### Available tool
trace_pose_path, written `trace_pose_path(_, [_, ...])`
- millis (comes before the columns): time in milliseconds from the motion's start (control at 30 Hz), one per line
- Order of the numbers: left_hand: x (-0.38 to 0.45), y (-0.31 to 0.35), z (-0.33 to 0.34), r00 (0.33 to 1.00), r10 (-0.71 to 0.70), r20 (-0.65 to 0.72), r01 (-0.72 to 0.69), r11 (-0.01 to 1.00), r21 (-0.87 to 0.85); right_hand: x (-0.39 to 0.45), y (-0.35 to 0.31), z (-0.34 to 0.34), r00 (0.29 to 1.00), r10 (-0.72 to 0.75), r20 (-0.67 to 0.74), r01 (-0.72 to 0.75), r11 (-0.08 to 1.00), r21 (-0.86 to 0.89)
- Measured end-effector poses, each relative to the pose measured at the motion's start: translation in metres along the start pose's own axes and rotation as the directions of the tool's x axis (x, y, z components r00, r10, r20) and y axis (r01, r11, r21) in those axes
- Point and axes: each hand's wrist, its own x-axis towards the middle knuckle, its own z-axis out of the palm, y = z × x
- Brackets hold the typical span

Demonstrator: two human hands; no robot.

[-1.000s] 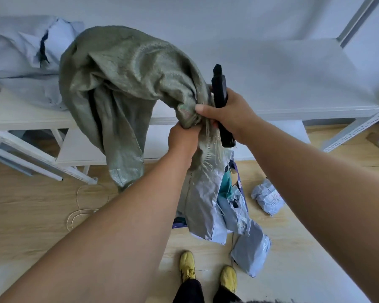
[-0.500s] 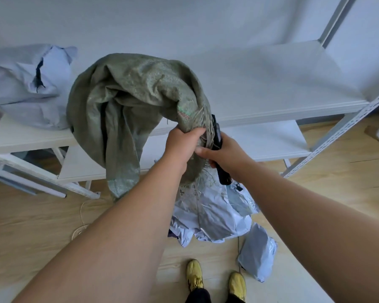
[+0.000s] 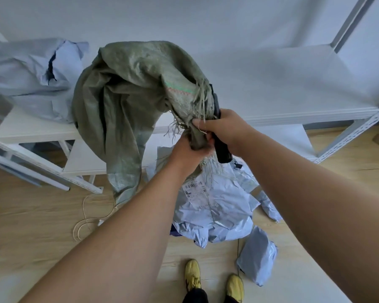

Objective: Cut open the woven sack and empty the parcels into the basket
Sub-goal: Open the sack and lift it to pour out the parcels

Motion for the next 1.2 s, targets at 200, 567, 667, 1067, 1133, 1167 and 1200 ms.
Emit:
trace_pose_path(200, [0.027, 0.022, 0.008, 0.983, -0.097, -0.156, 0.103, 0.994, 0.034, -0.002, -0.001, -0.02, 0.991, -0.081, -0.107, 0.083, 0.996, 0.015])
trace_pose_path(567, [0.035, 0.035, 0.007, 0.914, -0.306, -0.266, 0.25, 0.942, -0.225, -0.032, 0.086, -0.031, 0.952, 0.052, -0.303, -0.133, 0.957, -0.256])
trace_pose_path(667, [0.037, 0.044, 0.009, 0.91, -0.325, -0.256, 0.252, 0.926, -0.28, -0.033, 0.096, -0.013, 0.96, -0.037, -0.277, -0.089, 0.899, -0.429])
trace_pose_path(1067, [0.031, 0.046, -0.021, 0.983, 0.023, -0.183, 0.043, 0.937, 0.348, -0.02, 0.054, -0.012, 0.955, -0.026, -0.296, 0.015, 0.999, -0.037])
trace_pose_path(1133, [0.029, 0.045, -0.023, 0.997, 0.005, -0.075, 0.022, 0.935, 0.355, -0.018, 0.046, -0.015, 0.959, -0.02, -0.284, 0.006, 0.999, -0.051])
trace_pose_path(1167, [0.027, 0.045, -0.023, 1.0, -0.005, -0.004, 0.006, 0.944, 0.329, -0.014, 0.044, -0.015, 0.962, -0.01, -0.273, -0.01, 0.997, -0.072])
trace_pose_path(1200, [0.024, 0.046, -0.021, 0.997, -0.01, 0.074, -0.013, 0.954, 0.301, -0.009, 0.044, -0.014, 0.964, 0.003, -0.267, -0.032, 0.994, -0.106])
